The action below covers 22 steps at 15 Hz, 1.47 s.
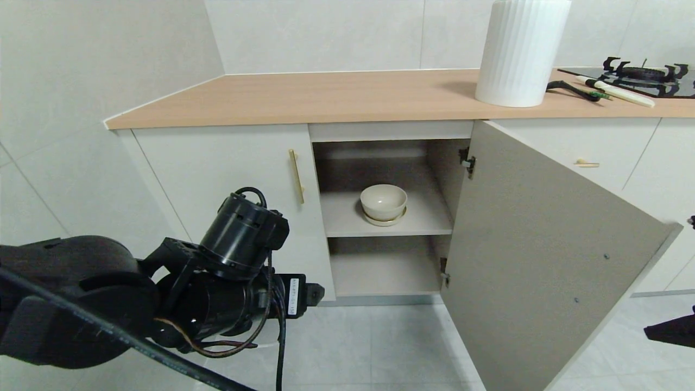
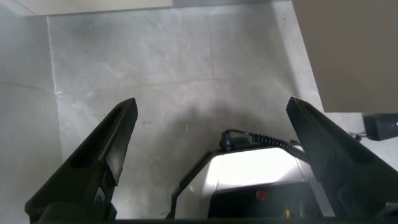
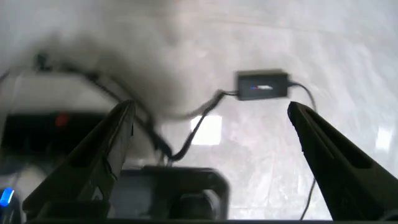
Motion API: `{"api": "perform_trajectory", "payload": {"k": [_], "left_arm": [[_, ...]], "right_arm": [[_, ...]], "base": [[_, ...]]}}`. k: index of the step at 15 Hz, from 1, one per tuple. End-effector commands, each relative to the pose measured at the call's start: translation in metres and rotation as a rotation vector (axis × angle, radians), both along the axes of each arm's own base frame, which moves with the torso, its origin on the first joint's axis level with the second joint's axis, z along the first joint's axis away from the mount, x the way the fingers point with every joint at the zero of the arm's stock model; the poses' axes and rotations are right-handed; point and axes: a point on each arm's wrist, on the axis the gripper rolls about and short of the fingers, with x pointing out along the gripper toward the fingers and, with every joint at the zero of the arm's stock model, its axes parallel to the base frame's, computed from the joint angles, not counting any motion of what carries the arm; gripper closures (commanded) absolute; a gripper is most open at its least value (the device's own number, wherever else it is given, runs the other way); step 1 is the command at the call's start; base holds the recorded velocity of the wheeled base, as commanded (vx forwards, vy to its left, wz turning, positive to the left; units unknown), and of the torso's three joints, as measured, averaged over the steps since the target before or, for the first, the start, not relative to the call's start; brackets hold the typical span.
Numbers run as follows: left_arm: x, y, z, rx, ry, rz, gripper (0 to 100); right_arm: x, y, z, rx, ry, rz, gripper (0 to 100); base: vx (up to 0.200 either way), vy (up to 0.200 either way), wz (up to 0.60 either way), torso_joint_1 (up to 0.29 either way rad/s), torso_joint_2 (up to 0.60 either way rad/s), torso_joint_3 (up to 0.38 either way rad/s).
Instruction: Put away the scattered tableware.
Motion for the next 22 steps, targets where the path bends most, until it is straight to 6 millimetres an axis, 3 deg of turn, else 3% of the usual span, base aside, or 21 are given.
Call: {"api": "perform_trajectory", "payload": {"k": [1,5,8,10,14,18,22], "left_arm": [[0.000,0.000,-0.001,0.001,0.001,0.000,0],[0.000,-0.001,-0.001,0.001,0.003,-0.003,0],[0.000,0.000,-0.001,0.000,0.002,-0.001,0],[0.000,0.000,-0.001,0.000,0.002,-0.001,0],[0.000,-0.001,-0.001,0.000,0.002,-0.003,0],[0.000,-0.001,-0.001,0.001,0.003,-0.003,0],[0.000,0.000,0.000,-0.002,0.001,-0.002,0]], "right_arm": [[0.005,-0.021,0.008,-0.024,-0.036,-0.102,0],[0.027,-0.044,0.004,-0.048,-0.066,-0.216,0],[0.056,-0.052,-0.007,-0.036,-0.085,-0.257,0],[0.064,-0.053,-0.009,-0.010,-0.100,-0.277,0],[0.079,-0.050,-0.014,0.149,-0.107,-0.220,0],[0.085,-0.047,-0.018,0.174,-0.102,-0.196,0],[0.085,-0.015,-0.022,0.238,-0.078,-0.131,0]], "base": [[0.000,0.000,0.00,0.000,0.00,0.000],[0.000,0.000,0.00,0.000,0.00,0.000],[0.000,0.000,0.00,0.000,0.00,0.000],[0.000,0.000,0.00,0.000,0.00,0.000],[0.000,0.000,0.00,0.000,0.00,0.000],[0.000,0.000,0.00,0.000,0.00,0.000],[0.000,0.000,0.00,0.000,0.00,0.000]]}}
